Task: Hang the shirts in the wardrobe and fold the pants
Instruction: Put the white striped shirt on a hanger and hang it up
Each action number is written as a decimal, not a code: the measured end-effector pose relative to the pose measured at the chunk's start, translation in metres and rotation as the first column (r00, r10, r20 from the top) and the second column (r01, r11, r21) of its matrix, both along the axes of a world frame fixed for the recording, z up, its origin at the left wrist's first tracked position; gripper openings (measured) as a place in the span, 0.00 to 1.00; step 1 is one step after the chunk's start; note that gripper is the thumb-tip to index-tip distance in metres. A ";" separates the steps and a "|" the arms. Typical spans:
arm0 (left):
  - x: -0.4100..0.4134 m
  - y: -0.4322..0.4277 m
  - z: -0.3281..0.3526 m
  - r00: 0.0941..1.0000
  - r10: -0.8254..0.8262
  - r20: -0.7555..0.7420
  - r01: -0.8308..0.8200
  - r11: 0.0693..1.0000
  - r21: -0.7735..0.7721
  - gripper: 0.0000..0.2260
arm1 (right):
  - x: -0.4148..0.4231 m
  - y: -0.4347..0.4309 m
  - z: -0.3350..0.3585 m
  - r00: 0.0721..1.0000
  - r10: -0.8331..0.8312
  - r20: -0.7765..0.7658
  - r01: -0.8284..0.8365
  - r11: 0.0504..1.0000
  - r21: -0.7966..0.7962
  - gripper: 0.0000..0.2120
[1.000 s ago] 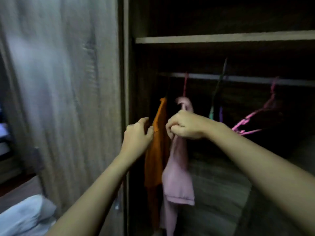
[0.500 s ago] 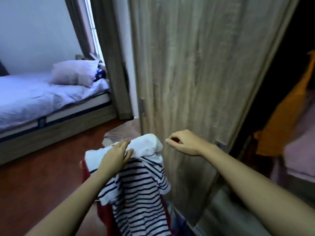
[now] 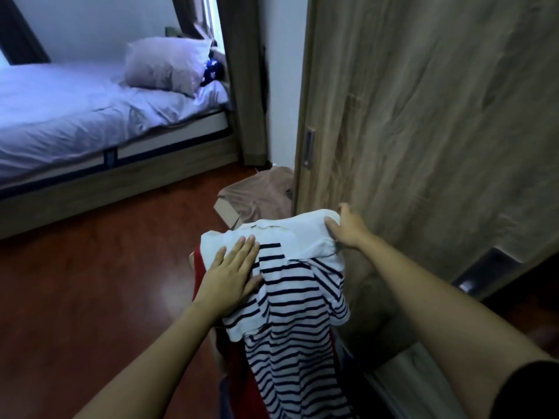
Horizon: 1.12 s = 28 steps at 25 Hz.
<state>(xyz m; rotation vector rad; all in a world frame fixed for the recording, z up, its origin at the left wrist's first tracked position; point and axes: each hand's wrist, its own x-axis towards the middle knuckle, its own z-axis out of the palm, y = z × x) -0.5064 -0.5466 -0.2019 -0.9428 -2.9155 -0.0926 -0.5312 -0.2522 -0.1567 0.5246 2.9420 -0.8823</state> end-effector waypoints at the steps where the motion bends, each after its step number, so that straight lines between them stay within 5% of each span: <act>1: -0.001 -0.001 -0.001 1.000 -0.003 -0.017 0.003 1.000 -0.010 0.31 | -0.007 0.001 -0.006 0.999 -0.019 0.044 0.020 1.000 -0.023 0.33; 7: -0.003 -0.004 -0.003 0.998 -0.054 -0.039 0.056 0.997 0.050 0.31 | 0.005 0.026 -0.010 0.999 0.003 0.050 -0.003 1.000 0.018 0.24; 9: -0.001 0.005 0.005 0.998 0.021 0.058 -0.035 0.968 0.250 0.28 | 0.011 0.022 0.011 0.995 0.046 -0.083 -0.044 0.999 0.023 0.18; 11: 0.002 0.028 0.031 0.973 0.165 0.162 -0.227 0.822 0.522 0.15 | 0.017 0.007 0.042 0.961 0.166 -0.223 -0.151 0.985 0.083 0.13; 14: -0.004 0.070 0.079 0.969 0.180 0.169 -0.247 0.715 0.653 0.12 | 0.040 -0.021 0.090 0.856 0.391 -0.339 -0.320 0.915 0.245 0.10; 17: -0.011 0.096 0.123 0.976 -0.059 0.210 -0.072 0.821 0.567 0.28 | 0.072 -0.034 0.130 0.805 0.459 -0.376 -0.338 0.876 0.345 0.10; 20: -0.002 0.106 0.161 0.966 -0.187 0.177 0.106 0.915 0.390 0.32 | 0.116 -0.026 0.170 0.785 0.439 -0.438 -0.248 0.869 0.428 0.10; 26: 0.042 0.102 0.181 0.915 -0.403 0.027 0.356 0.837 0.415 0.35 | 0.220 0.000 0.222 0.785 0.393 -0.480 -0.112 0.851 0.513 0.10; 28: 0.068 0.100 0.183 0.893 -0.450 0.009 0.411 0.823 0.392 0.32 | 0.262 0.004 0.232 0.825 0.435 -0.361 -0.130 0.768 0.627 0.11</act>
